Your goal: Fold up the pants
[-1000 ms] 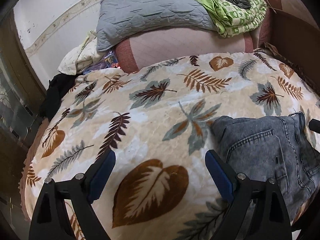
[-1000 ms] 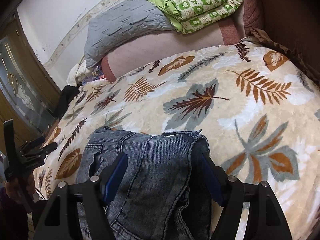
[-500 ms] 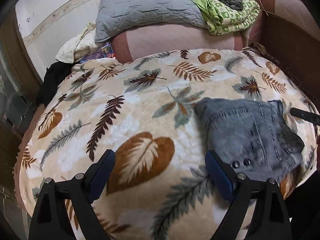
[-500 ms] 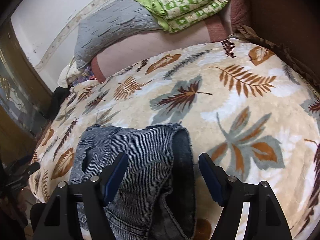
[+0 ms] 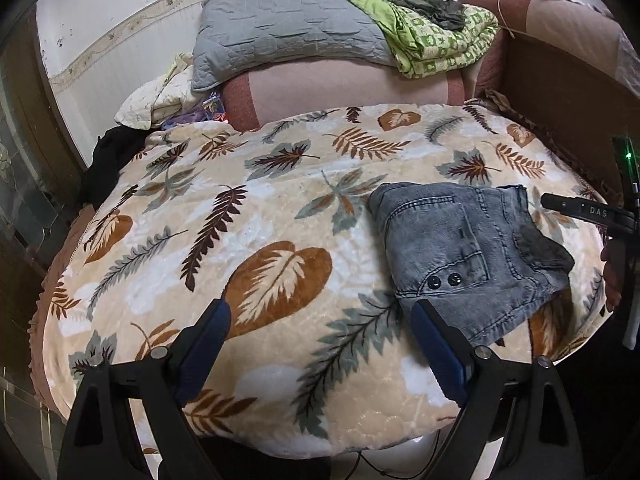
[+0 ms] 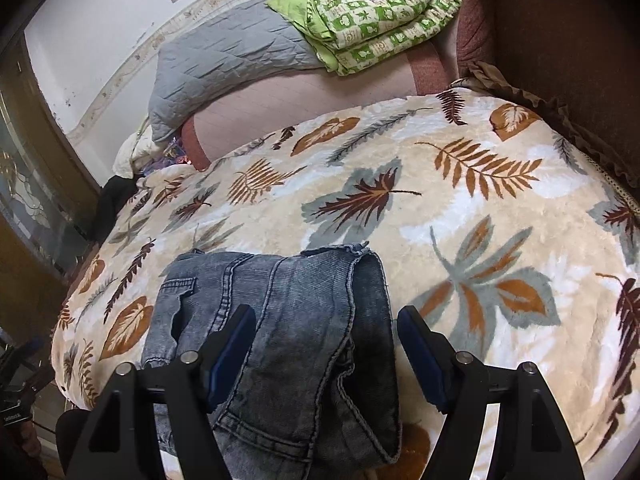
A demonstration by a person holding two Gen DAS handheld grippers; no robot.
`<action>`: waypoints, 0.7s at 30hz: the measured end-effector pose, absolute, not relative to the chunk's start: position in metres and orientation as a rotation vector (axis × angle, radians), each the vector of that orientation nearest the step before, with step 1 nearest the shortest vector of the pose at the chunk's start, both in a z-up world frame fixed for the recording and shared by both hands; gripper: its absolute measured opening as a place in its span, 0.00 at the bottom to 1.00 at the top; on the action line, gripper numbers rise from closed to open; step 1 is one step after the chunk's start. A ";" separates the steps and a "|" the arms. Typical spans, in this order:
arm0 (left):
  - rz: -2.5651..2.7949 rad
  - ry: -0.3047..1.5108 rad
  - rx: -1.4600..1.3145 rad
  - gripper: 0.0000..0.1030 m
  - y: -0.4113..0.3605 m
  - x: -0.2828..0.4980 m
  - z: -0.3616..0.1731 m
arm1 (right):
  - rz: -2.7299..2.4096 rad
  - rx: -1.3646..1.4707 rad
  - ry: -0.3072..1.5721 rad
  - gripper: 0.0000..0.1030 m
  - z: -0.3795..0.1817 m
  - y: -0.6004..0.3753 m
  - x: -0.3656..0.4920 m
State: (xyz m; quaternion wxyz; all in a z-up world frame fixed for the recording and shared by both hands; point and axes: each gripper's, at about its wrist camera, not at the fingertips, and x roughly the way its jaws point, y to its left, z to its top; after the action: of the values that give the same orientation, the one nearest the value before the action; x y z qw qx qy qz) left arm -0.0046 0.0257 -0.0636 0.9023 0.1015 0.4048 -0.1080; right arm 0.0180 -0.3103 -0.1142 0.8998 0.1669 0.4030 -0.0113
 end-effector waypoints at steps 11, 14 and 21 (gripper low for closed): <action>-0.275 0.917 0.192 0.89 0.006 0.010 -0.082 | -0.039 0.343 0.805 0.74 -0.106 -0.307 0.014; -0.277 0.962 0.171 0.89 0.007 0.026 -0.091 | -0.014 0.382 0.817 0.74 -0.107 -0.314 0.017; -0.235 1.024 0.144 0.89 0.019 0.069 -0.108 | 0.053 0.464 0.874 0.74 -0.119 -0.324 0.026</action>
State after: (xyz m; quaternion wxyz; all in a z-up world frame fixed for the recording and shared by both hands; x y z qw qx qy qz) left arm 0.0692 0.0188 -0.1076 0.8627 0.0688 0.4884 -0.1122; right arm 0.0259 -0.3236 -0.1191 0.8799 0.2225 0.4191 0.0256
